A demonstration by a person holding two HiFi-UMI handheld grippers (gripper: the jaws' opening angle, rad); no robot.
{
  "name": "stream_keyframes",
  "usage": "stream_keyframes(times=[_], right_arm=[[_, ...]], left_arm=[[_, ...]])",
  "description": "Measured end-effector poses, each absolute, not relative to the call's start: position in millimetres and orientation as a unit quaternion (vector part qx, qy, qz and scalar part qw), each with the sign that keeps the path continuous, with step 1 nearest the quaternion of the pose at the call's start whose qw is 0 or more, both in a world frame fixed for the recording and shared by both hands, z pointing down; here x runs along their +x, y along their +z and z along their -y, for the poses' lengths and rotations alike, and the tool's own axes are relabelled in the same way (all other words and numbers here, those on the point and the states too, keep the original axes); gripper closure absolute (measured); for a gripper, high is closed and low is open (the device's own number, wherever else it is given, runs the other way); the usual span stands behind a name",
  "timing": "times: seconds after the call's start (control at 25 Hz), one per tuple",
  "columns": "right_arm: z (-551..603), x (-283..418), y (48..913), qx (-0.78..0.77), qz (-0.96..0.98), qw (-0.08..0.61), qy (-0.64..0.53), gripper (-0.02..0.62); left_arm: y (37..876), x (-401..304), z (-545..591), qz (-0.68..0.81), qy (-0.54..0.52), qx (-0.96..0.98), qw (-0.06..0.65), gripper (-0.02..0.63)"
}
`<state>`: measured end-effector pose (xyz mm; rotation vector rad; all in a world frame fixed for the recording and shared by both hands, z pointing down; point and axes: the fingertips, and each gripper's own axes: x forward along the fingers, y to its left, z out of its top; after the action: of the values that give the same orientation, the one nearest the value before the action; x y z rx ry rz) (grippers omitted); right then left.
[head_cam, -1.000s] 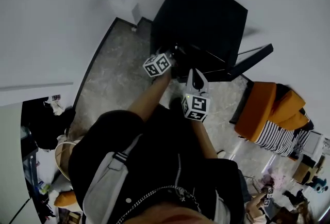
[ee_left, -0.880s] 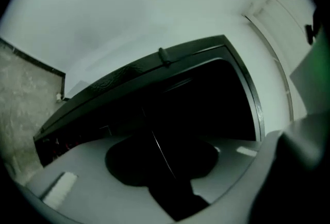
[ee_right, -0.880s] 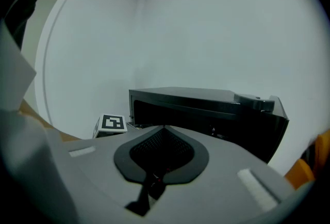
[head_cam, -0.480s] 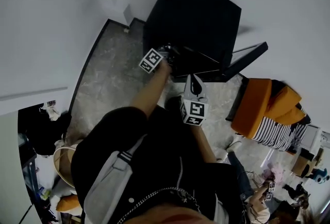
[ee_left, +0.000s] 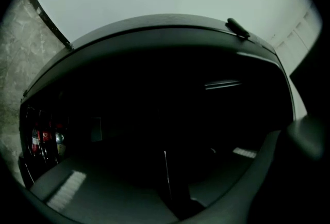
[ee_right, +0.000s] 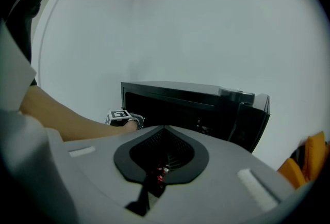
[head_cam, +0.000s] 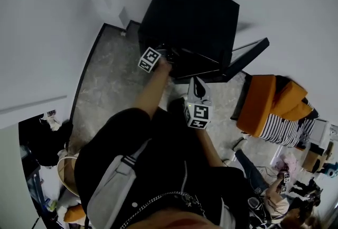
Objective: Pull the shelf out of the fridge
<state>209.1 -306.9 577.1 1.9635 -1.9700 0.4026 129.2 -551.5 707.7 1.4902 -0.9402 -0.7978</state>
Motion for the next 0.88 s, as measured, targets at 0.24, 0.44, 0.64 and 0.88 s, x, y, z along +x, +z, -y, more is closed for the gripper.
stream_keyframes(times=[0.24,0.44,0.64,0.88], right_arm=[[305,213,583,0.693,0.685,0.166,0.153,0.603],[308,209,582,0.693,0.688,0.159,0.149,0.601],[311,206,580,0.695,0.686,0.152,0.152,0.601],[312,204,584,0.696,0.684,0.153,0.154,0.601]], left_arm=[[710,131,551,0.388,-0.353,0.62,0.583,0.568],[709,125,541,0.395,-0.359,0.607,0.589,0.57],[711,120,532,0.393,-0.356,0.615,0.584,0.565],[707,124,551,0.377,-0.343,0.63,0.586,0.537]])
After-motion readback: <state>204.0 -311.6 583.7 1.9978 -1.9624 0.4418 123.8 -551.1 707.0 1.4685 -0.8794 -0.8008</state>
